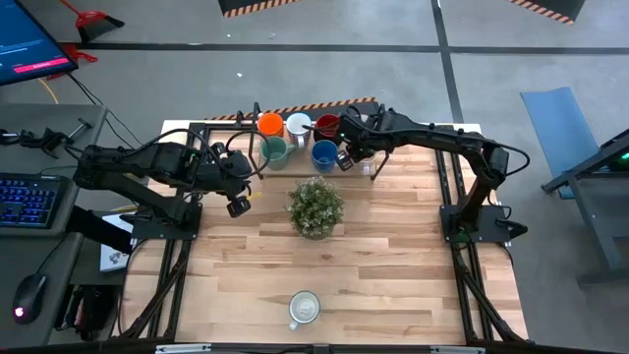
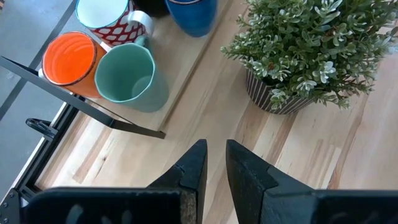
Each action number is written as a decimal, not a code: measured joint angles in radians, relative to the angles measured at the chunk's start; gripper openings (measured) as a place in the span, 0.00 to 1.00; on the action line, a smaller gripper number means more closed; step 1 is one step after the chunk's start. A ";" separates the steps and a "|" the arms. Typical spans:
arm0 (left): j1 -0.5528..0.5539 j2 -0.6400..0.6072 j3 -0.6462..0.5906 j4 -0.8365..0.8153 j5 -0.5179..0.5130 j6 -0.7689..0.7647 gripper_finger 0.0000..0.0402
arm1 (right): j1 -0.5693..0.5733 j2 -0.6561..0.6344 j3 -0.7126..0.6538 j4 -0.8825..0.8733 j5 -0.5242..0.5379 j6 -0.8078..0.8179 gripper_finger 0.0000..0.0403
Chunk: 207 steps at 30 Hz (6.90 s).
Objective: Place coffee mugs
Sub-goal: Adjust the mugs on the shelf
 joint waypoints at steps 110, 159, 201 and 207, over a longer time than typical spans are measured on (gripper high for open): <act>0.000 0.000 0.000 0.008 0.000 -0.025 0.12 | 0.012 0.144 0.045 0.180 -0.074 -0.156 0.19; 0.000 0.000 0.000 0.008 -0.003 -0.025 0.12 | 0.013 0.177 0.247 -0.006 -0.049 -0.121 0.27; 0.000 0.000 0.000 0.007 0.001 -0.024 0.12 | -0.001 0.253 0.247 0.007 -0.050 -0.103 0.27; 0.000 0.000 0.000 0.007 0.001 -0.025 0.12 | -0.001 0.262 0.247 0.000 -0.051 -0.096 0.17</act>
